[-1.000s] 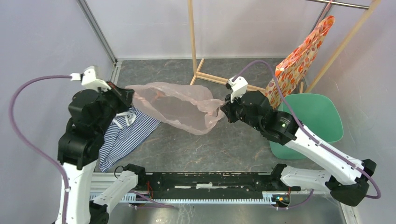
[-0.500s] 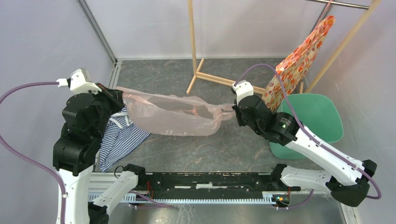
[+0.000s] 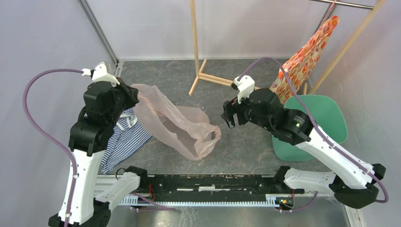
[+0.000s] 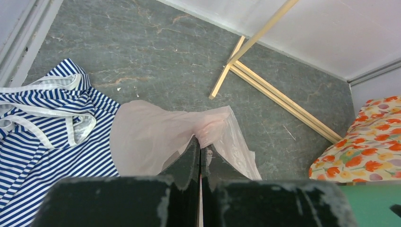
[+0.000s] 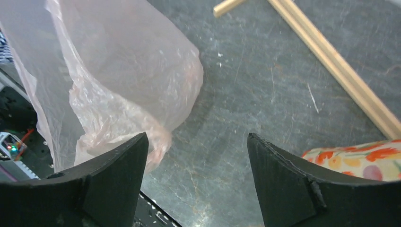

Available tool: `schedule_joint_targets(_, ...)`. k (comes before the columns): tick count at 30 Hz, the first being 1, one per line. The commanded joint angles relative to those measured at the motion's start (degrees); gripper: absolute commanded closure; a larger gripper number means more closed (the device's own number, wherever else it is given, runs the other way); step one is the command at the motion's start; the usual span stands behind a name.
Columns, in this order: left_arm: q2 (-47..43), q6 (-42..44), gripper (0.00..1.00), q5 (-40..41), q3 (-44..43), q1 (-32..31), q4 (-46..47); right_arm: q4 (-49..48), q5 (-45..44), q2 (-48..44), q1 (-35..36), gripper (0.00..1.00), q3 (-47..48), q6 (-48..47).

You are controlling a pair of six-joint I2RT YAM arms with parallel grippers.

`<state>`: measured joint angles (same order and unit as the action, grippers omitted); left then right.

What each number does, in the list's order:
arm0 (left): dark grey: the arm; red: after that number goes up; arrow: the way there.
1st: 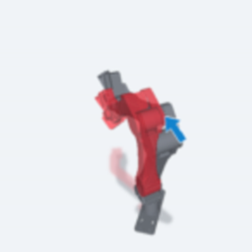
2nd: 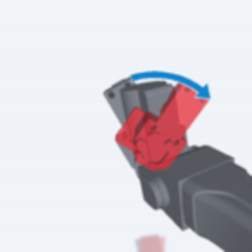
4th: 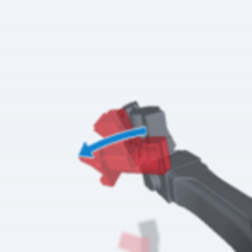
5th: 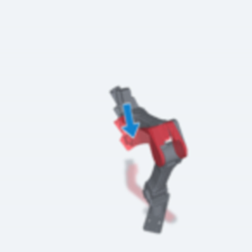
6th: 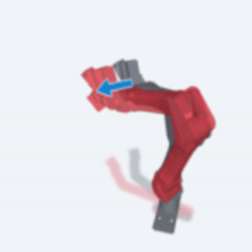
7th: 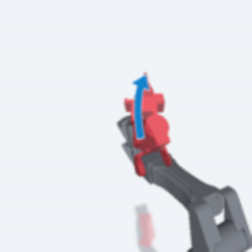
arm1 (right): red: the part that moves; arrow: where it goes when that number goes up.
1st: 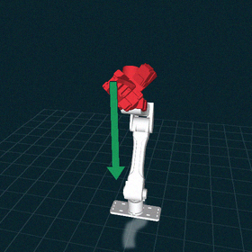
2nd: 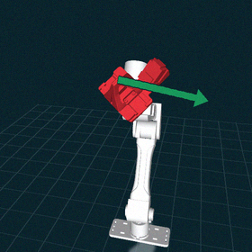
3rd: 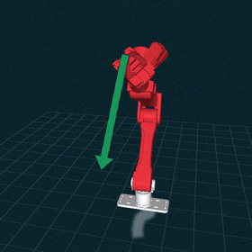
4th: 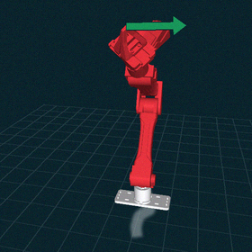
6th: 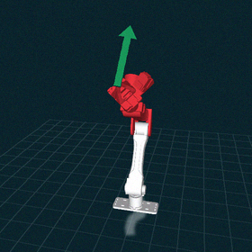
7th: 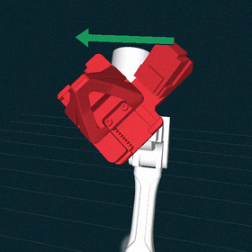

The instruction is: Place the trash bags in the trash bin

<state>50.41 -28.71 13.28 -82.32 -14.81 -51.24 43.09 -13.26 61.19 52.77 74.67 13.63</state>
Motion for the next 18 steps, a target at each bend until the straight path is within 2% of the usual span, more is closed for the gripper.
schedule_joint_targets(1, 2.8, 0.8, 0.98, 0.3, -1.6, 0.2, 3.5, 2.1, 0.8, -1.4, 0.2, 0.14, 6.3, 0.1)
schedule_joint_targets(6, 5.7, 1.9, 0.98, 2.1, -3.2, 0.2, 4.2, 9.0, -5.9, -2.6, 0.2, 0.05, 10.7, 1.3)
schedule_joint_targets(10, 8.4, 3.5, 0.98, 3.3, -6.0, 0.2, 4.2, 15.5, -12.6, -4.5, 0.2, 0.02, 12.6, 3.0)
schedule_joint_targets(18, 11.5, 5.2, 0.98, 3.3, -9.4, 0.2, 5.2, 27.9, -31.5, -6.7, 0.1, 0.02, 11.0, 9.5)
